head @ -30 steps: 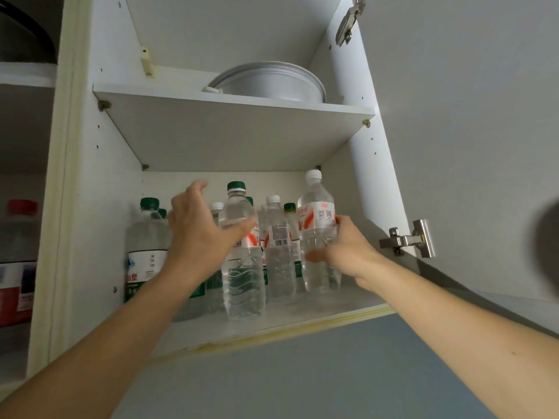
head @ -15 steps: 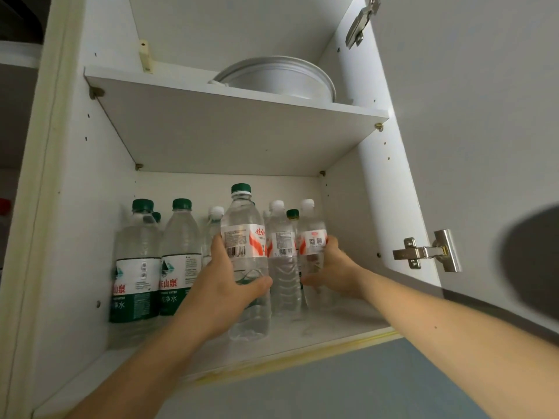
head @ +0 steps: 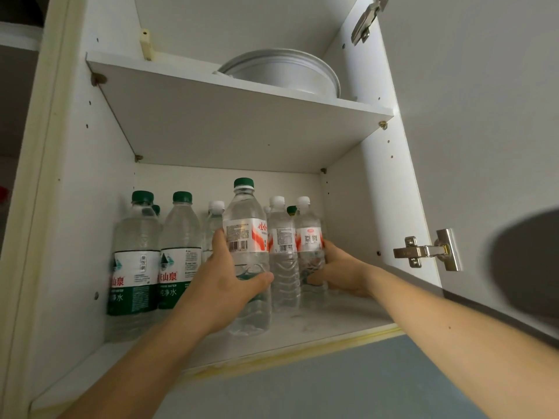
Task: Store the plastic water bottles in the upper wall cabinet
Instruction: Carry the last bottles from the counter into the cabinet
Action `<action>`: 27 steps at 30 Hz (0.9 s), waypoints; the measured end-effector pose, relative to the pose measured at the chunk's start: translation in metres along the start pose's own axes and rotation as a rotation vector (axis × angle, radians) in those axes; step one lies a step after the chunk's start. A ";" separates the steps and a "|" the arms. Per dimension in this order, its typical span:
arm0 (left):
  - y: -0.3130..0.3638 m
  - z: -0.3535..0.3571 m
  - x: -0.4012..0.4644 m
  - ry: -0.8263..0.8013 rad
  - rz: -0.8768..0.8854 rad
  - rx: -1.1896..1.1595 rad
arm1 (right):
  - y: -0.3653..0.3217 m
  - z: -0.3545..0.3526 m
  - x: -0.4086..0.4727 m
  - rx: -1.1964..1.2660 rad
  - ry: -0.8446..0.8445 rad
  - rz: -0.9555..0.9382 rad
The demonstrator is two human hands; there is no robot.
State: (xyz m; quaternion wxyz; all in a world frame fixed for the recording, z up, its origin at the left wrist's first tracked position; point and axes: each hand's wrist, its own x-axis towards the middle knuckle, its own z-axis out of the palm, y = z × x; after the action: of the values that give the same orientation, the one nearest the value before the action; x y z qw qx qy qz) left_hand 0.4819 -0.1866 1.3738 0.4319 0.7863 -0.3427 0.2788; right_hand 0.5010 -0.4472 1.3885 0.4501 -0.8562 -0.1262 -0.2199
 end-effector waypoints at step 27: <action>0.039 0.032 0.022 -0.377 -0.021 -0.231 | -0.094 0.007 -0.075 -0.358 0.391 0.007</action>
State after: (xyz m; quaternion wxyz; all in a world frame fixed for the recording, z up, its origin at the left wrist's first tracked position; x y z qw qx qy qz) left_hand 0.4700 -0.2367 1.3938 0.4502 0.7732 -0.4391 0.0812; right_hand 0.3988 -0.3896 1.4153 0.3081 -0.8638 0.0070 -0.3987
